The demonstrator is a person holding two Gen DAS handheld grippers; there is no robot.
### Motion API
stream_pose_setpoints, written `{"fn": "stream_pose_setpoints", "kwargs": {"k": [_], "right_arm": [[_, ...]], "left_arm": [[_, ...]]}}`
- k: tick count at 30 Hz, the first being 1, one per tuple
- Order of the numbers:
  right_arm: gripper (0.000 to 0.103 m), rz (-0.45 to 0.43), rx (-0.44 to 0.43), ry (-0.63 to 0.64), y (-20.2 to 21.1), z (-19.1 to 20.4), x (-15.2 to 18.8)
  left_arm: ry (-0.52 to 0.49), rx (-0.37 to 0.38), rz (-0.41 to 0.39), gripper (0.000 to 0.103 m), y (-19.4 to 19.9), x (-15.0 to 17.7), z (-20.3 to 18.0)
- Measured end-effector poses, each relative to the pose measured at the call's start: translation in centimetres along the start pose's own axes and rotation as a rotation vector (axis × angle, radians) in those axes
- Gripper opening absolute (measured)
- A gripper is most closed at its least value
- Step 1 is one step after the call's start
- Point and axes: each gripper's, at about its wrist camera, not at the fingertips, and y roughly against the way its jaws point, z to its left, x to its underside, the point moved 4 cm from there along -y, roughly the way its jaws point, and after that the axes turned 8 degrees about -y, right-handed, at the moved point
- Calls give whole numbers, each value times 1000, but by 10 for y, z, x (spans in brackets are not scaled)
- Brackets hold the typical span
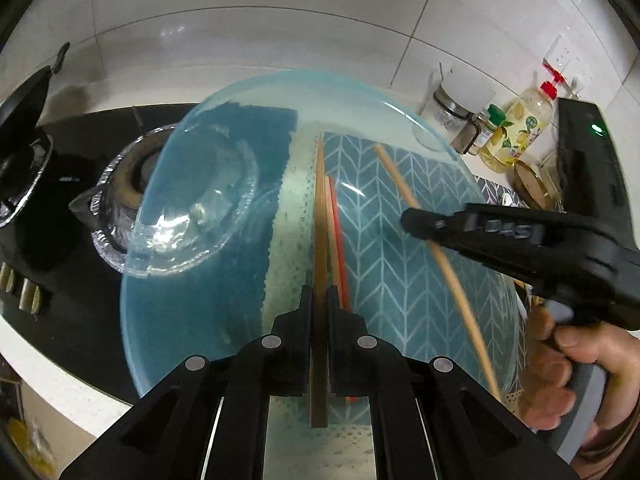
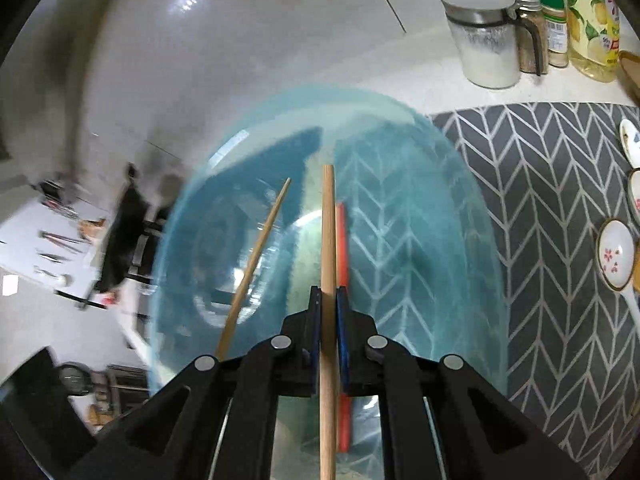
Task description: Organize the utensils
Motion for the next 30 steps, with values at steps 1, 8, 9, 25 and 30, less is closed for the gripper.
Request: {"fn": "stream_pose_setpoints", "kwargs": {"k": [1,8,9,25,30], "right_arm": [[8,20,15,10,-7,2,0],[9,60,70,36,-6,10,3],[9,47,68,43,1,8,0],[45,-443,65,135,241,-140,-48],[45,-382,159,53,251,-231,-41]], "left_arm": [[-1,-4,8,8,-2,2,-1],[26,-1,-3,9,5,5,-2],[26,-1,-21,9,13,1,-5],[-247,236,-118,44,22,-47,-207],[-266,236,-8,44,-49,-36,-252]]}}
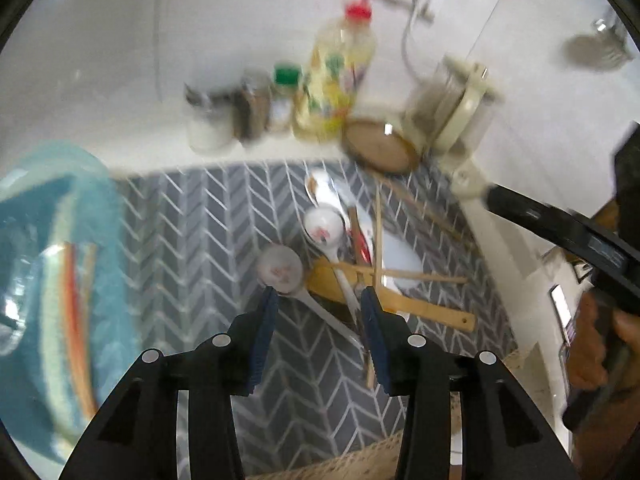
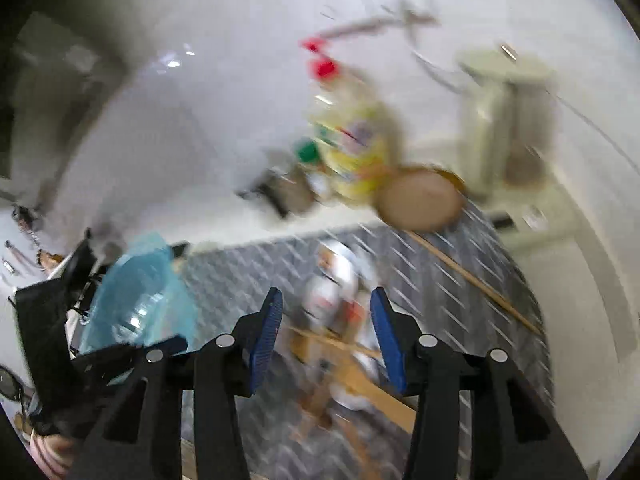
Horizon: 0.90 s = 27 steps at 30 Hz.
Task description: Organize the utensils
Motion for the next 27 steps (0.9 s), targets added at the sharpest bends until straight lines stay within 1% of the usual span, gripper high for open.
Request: {"fn": "stream_pose_setpoints", "kwargs": {"k": [2,4,7,9,10,11,13,14,18,20,22,24,27], "right_arm": [[45,35,21,-27,-5,-26,9],[45,57,32,-45,-8,-41,14],[45,94,40,-50,-17,-58,19],[45,118,38,-47,-25,-64,22],[45,123,39,-44,-26,-67,24],[45,129,39,-38,-28,-68,25],[45,137,32,-26,-30,-69,27],[45,140,24,-20,-33,-69,27],[45,155,8,16,-41,-65,30],[45,165,2,20,-48,-64,31],[45,176,-4,19,-55,-64,33],[45,200,-9,17,-66,-64,34],[45,243,-44,21,-88,-52,33]], "left_arm": [[19,9,46,44,-31,1,-7],[24,-1,88,44,-60,2,-15],[16,-16,123,43,-85,0,-22],[23,-16,146,36,-101,1,-26],[28,-16,158,29,-105,2,-26],[45,-10,149,24,-105,4,-25],[79,6,135,18,-106,4,-23],[82,12,139,12,-106,3,-24],[54,-15,164,12,-105,3,-26],[65,-26,179,12,-101,9,-20],[88,-52,186,12,-94,19,-7],[109,-75,178,13,-87,24,6],[130,-77,170,15,-80,24,15]]}}
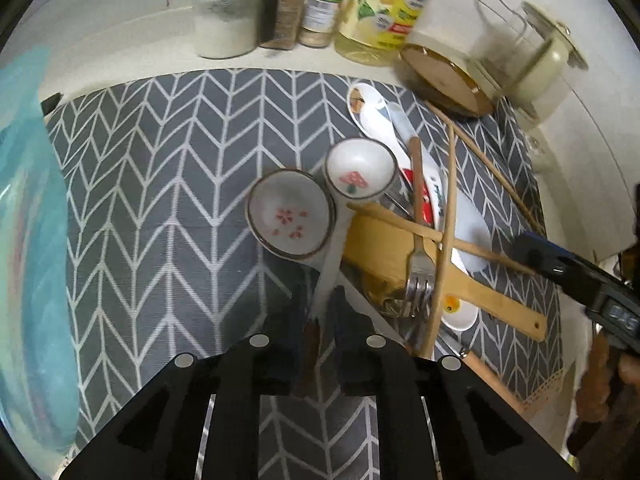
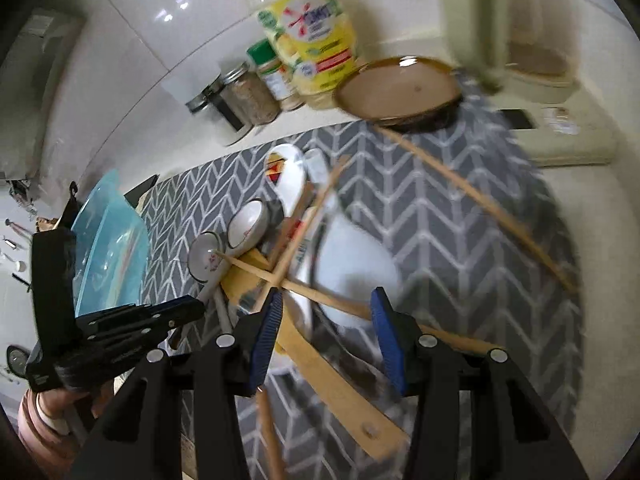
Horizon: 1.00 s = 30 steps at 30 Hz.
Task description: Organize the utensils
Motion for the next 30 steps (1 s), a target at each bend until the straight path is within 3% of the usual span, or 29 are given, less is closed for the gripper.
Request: {"fn": "stream_pose_setpoints", "kwargs": {"k": [5,12,15,22,27,30], "right_arm": [[44,31,5,43,-39,25,-14],[14,19,29,94,-57,27,-17],[12,-6,-8,33,-43,11,-20],[8,-58,38,-15,-14,-26,-27],[8,-78,51,-32,2,-43,-23],[8,-79,55,-39,6,-48,-21]], "left_arm": [[-5,-18,-1,15,0,0,-3],[19,-15,-24,15,11,2,-4],[19,16,-52,15,17,-10,-12],[-14,116,-20,15,-7,-28,-50],[34,97,-12,18,-31,-42,-54],[53,95,-22,26,-43,-58,-54]]}}
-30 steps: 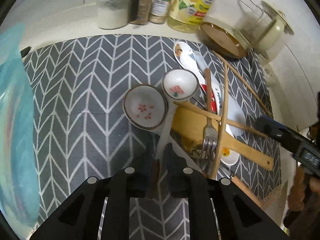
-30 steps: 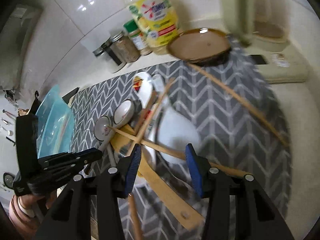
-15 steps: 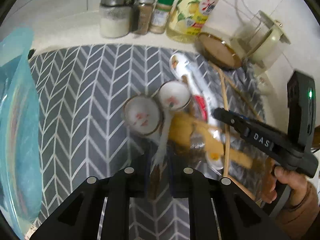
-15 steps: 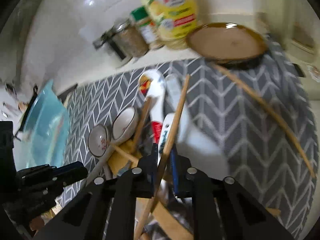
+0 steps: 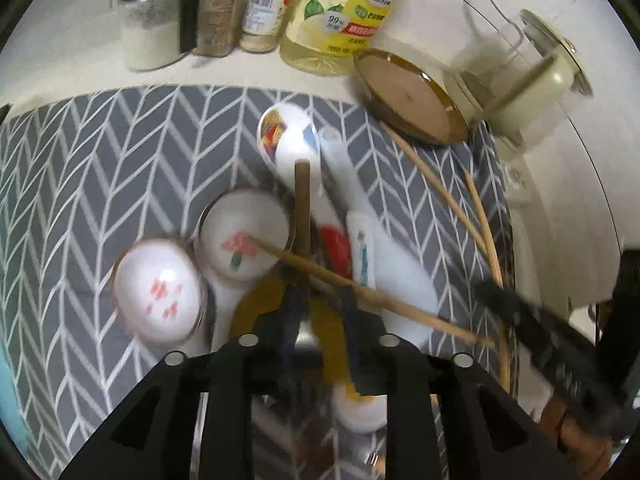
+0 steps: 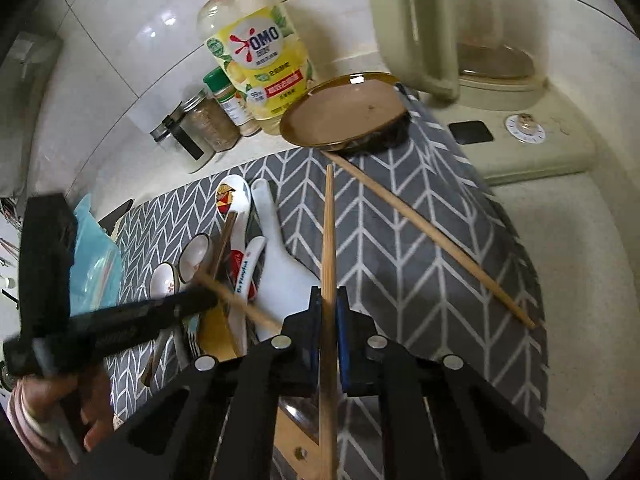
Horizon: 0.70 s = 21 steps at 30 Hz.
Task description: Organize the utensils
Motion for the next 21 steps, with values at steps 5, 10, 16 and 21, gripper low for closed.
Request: {"fn": "stream_pose_setpoints", "kwargs": {"k": [5,10,16,21], "right_arm": [[8,6,13,-12,2,-11,5],[8,16,21,-22,1,-20,12],[8,43,36,-47,-7,-31,19],[8,43,42,-48,-5,-33,22]], "left_arm": [[-34,-34,8,27,-17,-19,-9],[-16,7,-33,35,-1,-23,-21],[-69,7,13,38,-21,-20,-51],[-56,-3,15,38,-39,-19,-61]]}}
